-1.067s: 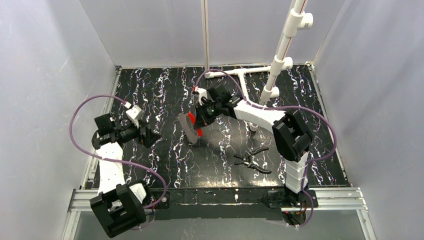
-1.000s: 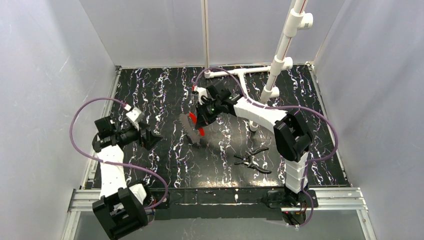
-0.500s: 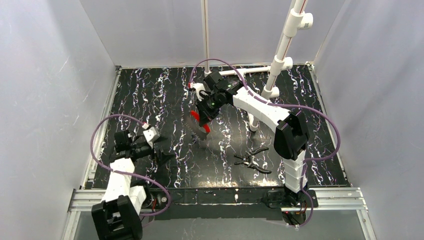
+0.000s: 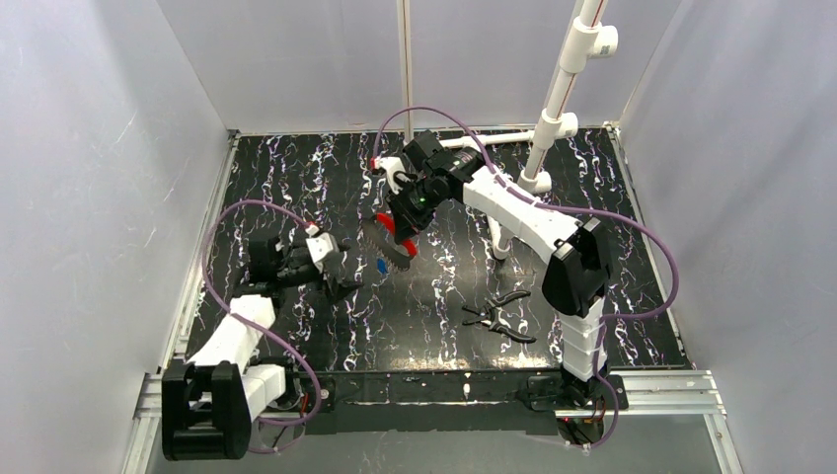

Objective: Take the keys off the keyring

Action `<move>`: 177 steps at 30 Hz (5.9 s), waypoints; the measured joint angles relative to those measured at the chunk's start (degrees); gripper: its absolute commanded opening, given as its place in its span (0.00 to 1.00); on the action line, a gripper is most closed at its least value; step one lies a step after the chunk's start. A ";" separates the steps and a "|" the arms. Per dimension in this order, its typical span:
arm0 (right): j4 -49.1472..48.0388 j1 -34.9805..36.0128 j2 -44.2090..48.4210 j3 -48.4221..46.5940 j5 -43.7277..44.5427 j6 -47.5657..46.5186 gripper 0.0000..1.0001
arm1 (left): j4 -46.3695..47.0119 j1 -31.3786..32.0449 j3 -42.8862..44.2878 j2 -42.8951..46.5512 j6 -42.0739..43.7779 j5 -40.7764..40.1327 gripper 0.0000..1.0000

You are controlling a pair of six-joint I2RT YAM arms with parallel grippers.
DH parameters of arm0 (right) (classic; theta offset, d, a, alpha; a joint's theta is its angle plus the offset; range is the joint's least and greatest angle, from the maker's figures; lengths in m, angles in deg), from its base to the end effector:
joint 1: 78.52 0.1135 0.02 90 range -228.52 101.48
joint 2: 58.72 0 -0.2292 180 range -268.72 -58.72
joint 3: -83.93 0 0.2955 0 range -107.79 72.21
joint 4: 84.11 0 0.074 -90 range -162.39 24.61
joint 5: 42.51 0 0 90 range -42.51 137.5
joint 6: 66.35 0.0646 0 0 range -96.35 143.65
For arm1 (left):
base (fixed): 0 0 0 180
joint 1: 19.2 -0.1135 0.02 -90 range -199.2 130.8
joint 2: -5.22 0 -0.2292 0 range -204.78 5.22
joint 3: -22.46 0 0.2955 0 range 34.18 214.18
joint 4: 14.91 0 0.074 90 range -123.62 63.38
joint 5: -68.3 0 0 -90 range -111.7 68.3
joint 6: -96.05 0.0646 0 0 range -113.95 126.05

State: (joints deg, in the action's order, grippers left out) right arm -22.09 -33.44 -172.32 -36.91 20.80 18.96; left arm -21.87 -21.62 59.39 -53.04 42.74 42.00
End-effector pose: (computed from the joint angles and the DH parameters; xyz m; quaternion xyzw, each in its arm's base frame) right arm 0.3190 0.3610 0.2532 -0.4536 0.8119 0.3081 0.2003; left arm 0.2673 -0.0467 0.1523 0.4735 0.6171 -0.2811 0.5621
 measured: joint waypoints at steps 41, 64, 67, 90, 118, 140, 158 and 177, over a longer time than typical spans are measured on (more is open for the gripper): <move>0.13 0.00 5.22 -0.81 -0.48 0.31 0.01 | 31.74 17.55 1.14 -19.43 -9.94 -12.37 0.14; -21.40 -2.58 10.16 22.16 -6.36 10.45 0.01 | -6.64 16.74 6.23 1.46 2.89 -24.74 0.00; -29.46 -2.58 10.19 27.06 -9.25 12.94 0.01 | -15.04 16.74 9.11 1.44 7.23 -27.50 0.00; -62.88 -3.45 2.51 49.20 -12.74 25.09 0.51 | -27.04 17.38 14.51 -8.46 33.35 -36.98 0.00; -63.56 -3.45 3.32 41.59 -17.07 11.10 0.49 | -17.84 17.62 9.18 -6.80 41.22 -30.58 0.00; -60.02 1.90 3.28 36.17 -18.34 18.16 0.41 | -19.76 17.62 10.67 -4.61 41.38 -28.85 0.00; -65.44 2.40 -2.62 34.16 -18.75 27.96 0.36 | -19.76 17.62 10.67 -4.61 40.22 -28.70 0.00; -66.79 1.60 -2.62 34.16 -19.61 31.85 0.35 | -19.80 17.62 11.54 -5.03 35.67 -30.16 0.00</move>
State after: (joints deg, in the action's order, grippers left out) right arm -88.88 -31.84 -174.94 -2.75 1.19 50.81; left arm -41.67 -4.00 70.93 -58.06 78.41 11.84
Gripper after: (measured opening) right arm 0.358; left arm 0.034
